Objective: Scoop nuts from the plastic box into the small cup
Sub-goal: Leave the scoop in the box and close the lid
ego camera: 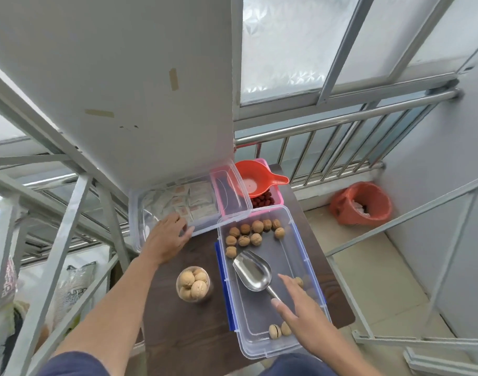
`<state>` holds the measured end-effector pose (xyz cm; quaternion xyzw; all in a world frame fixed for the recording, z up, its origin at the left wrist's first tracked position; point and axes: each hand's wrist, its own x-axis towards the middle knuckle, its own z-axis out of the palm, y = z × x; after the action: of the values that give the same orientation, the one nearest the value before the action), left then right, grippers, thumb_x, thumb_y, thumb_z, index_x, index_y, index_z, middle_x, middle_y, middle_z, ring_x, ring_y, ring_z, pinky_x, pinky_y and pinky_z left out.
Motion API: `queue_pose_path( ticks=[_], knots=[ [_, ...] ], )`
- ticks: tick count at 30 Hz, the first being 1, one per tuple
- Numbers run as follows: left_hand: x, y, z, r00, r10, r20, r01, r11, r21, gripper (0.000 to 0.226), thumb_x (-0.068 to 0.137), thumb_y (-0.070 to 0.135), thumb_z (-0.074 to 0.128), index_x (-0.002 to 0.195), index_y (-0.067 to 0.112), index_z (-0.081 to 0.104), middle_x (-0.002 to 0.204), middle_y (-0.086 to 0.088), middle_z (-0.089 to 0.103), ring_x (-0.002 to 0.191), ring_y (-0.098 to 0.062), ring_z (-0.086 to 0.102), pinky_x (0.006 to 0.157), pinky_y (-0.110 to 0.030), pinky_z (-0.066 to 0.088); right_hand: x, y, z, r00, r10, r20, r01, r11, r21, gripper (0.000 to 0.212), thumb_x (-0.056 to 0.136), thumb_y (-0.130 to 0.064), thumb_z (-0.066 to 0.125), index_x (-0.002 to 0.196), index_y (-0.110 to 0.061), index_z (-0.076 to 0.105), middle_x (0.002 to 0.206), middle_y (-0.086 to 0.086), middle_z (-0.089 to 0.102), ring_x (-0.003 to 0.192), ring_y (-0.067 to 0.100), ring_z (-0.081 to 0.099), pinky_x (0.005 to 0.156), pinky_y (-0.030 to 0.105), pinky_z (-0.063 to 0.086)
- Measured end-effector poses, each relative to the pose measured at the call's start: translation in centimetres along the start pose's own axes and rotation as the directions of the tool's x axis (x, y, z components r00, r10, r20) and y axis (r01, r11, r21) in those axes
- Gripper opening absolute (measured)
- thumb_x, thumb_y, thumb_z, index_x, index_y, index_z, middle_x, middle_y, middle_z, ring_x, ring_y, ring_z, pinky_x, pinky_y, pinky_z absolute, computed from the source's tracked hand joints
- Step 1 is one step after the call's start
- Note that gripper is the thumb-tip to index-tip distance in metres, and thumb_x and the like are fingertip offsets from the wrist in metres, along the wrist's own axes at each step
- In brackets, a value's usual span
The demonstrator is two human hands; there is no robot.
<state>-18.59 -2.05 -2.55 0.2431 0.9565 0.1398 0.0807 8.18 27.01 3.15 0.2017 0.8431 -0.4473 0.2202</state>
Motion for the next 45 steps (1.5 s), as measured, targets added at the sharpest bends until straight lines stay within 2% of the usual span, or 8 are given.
queue_pose_path(
  ticks=[5, 12, 17, 22, 27, 33, 37, 45],
  knots=[
    [-0.3, -0.4, -0.4, 0.981, 0.174, 0.082, -0.184, 0.973, 0.143, 0.034, 0.083, 0.006, 0.082, 0.079, 0.017, 0.05, 0.078, 0.001, 0.055, 0.066, -0.021, 0.052, 0.054, -0.034, 0.041, -0.2, -0.5, -0.6, 0.999, 0.045, -0.007, -0.044, 0.994, 0.097, 0.056, 0.102, -0.05, 0.05, 0.155, -0.038, 0.034, 0.157, -0.018, 0.037, 0.147, 0.005, 0.031, 0.119, 0.031, 0.029],
    [-3.1, 5.2, -10.8, 0.938, 0.206, -0.278, -0.177, 0.976, 0.128, 0.035, 0.077, -0.01, 0.08, 0.08, 0.009, 0.051, 0.077, -0.007, 0.053, 0.068, -0.025, 0.048, 0.06, -0.038, 0.044, 1.9, -5.0, -2.4, 0.99, -0.143, 0.007, 0.141, 0.985, 0.099, 0.052, 0.101, -0.042, 0.055, 0.151, -0.036, 0.042, 0.148, -0.015, 0.053, 0.135, 0.002, 0.047, 0.115, 0.031, 0.04],
    [-10.4, 14.8, -19.7, 0.894, -0.037, -0.447, -0.042, 0.985, -0.167, 0.041, 0.085, 0.009, 0.086, 0.099, 0.012, 0.048, 0.085, -0.001, 0.061, 0.068, -0.028, 0.063, 0.059, -0.042, 0.054, 4.2, -7.3, -5.5, 0.967, -0.247, -0.056, 0.25, 0.895, 0.37, 0.065, 0.092, -0.047, 0.064, 0.151, -0.03, 0.042, 0.142, -0.008, 0.059, 0.134, 0.005, 0.054, 0.116, 0.04, 0.042],
    [-12.8, 20.5, -19.1, 0.861, -0.395, -0.321, -0.046, 0.567, -0.822, 0.044, 0.084, 0.009, 0.078, 0.115, 0.032, 0.056, 0.087, 0.008, 0.066, 0.075, -0.009, 0.071, 0.068, -0.02, 0.063, 4.9, -6.6, -9.6, 0.956, -0.277, -0.099, 0.289, 0.817, 0.498, 0.051, 0.093, -0.047, 0.064, 0.142, -0.045, 0.046, 0.131, -0.007, 0.062, 0.119, 0.0, 0.062, 0.097, 0.014, 0.048],
    [-11.5, 21.8, -4.3, 0.827, -0.552, 0.107, 0.299, 0.272, -0.915, 0.036, 0.104, 0.011, 0.066, 0.138, 0.022, 0.059, 0.101, -0.017, 0.07, 0.063, -0.009, 0.07, 0.055, -0.023, 0.059, 5.2, 0.4, -11.7, 0.946, -0.123, -0.299, 0.235, 0.897, 0.374, 0.044, 0.093, -0.035, 0.072, 0.133, -0.037, 0.053, 0.096, -0.007, 0.069, 0.082, -0.004, 0.067, 0.078, 0.015, 0.054],
    [-13.5, 23.8, 7.1, 0.707, -0.698, 0.11, 0.53, 0.421, -0.737, 0.044, 0.111, 0.021, 0.053, 0.153, 0.009, 0.053, 0.127, 0.004, 0.055, 0.118, -0.013, 0.054, 0.106, -0.029, 0.04, 7.5, 9.2, -9.6, 0.991, -0.063, -0.115, 0.061, 0.998, -0.021, 0.078, 0.079, -0.078, 0.059, 0.14, -0.03, 0.053, 0.112, -0.001, 0.061, 0.1, 0.016, 0.06, 0.092, 0.033, 0.051],
    [-14.3, 23.6, 8.9, 0.676, -0.731, 0.092, 0.588, 0.461, -0.664, 0.048, 0.11, 0.022, 0.053, 0.157, 0.014, 0.048, 0.146, -0.002, 0.052, 0.132, -0.017, 0.042, 0.114, -0.035, 0.035, 8.1, 8.0, -8.4, 0.981, -0.163, -0.105, 0.157, 0.985, -0.065, 0.061, 0.096, -0.039, 0.066, 0.15, -0.026, 0.043, 0.116, -0.005, 0.056, 0.111, 0.012, 0.055, 0.103, 0.036, 0.046],
    [-12.3, 22.0, 9.0, 0.68, -0.72, 0.137, 0.633, 0.482, -0.606, 0.053, 0.111, 0.025, 0.052, 0.161, 0.012, 0.044, 0.155, -0.01, 0.049, 0.141, -0.029, 0.046, 0.119, -0.047, 0.041, 10.1, 6.5, -7.6, 0.99, -0.095, -0.108, 0.075, 0.981, -0.178, 0.061, 0.099, -0.033, 0.058, 0.155, -0.028, 0.033, 0.121, 0.001, 0.04, 0.118, 0.023, 0.048, 0.101, 0.035, 0.044]
  ],
)
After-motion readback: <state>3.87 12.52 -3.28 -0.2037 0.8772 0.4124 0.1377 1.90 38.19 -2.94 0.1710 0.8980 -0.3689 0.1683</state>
